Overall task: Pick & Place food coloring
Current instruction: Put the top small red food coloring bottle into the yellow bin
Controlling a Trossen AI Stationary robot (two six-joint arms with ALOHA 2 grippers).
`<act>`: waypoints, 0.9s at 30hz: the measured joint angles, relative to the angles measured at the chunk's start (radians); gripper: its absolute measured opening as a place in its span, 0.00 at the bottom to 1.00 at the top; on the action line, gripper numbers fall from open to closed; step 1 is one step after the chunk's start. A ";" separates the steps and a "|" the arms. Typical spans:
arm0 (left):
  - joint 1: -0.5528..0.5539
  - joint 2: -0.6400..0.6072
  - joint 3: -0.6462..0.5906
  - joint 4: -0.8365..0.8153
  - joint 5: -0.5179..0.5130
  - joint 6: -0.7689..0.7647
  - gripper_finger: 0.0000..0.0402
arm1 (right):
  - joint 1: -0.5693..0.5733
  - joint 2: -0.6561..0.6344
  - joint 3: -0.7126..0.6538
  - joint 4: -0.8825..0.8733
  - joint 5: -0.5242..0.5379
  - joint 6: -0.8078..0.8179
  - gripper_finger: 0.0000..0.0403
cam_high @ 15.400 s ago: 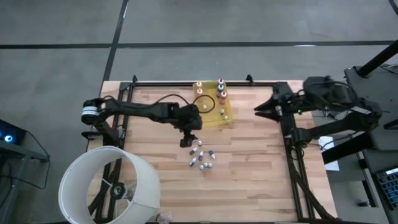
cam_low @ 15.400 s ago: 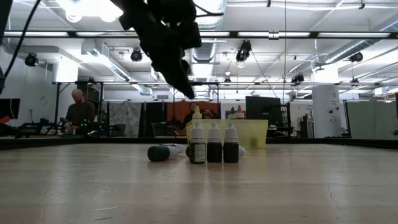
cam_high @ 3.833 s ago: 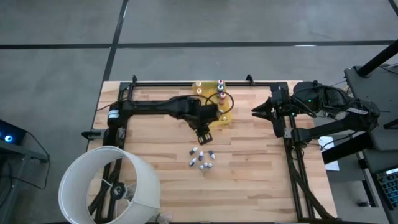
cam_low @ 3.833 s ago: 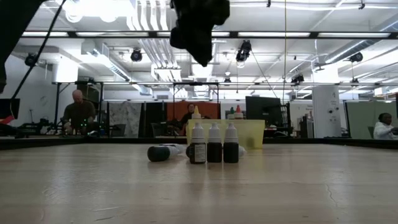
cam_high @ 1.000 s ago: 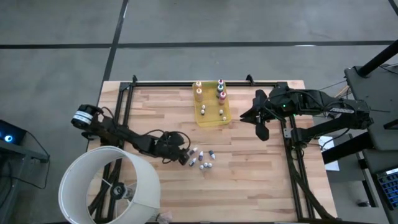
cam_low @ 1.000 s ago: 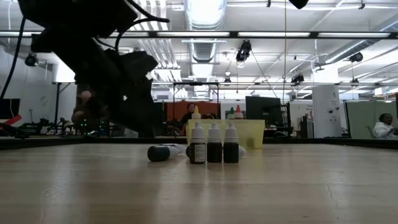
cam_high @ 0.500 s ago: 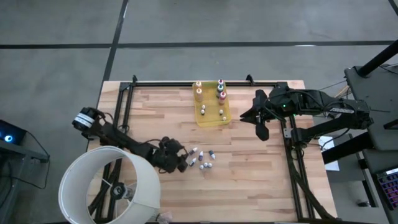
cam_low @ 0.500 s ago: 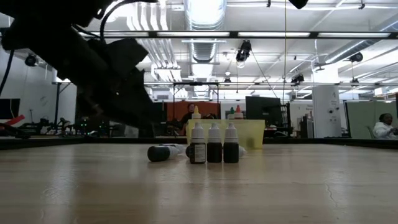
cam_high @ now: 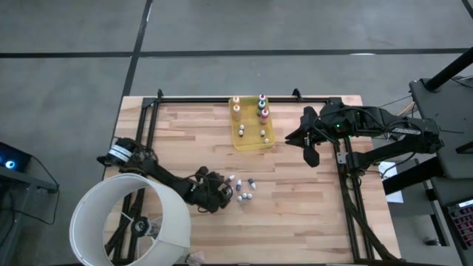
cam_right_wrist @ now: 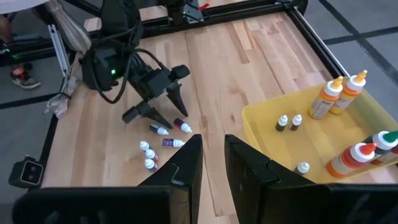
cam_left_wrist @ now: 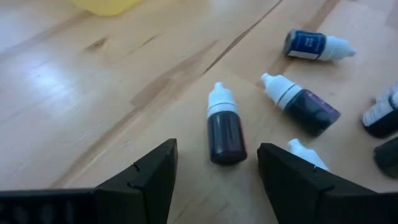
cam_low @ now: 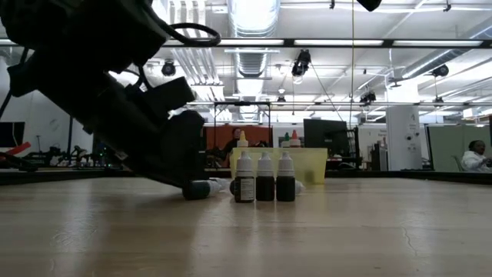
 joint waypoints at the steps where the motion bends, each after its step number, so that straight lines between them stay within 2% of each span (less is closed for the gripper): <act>1: 0.000 0.008 0.004 0.000 -0.008 -0.007 0.50 | 0.000 0.000 0.000 0.001 0.000 0.000 0.15; 8: 0.011 0.011 0.006 -0.002 -0.048 -0.009 0.50 | 0.000 0.000 0.000 0.001 0.000 0.000 0.15; 16: 0.047 0.014 0.007 0.001 -0.010 0.000 0.48 | 0.000 0.000 0.000 0.001 0.000 0.000 0.15; 27: 0.052 0.013 0.007 0.004 0.019 0.018 0.27 | 0.000 0.000 0.000 0.001 0.000 -0.003 0.15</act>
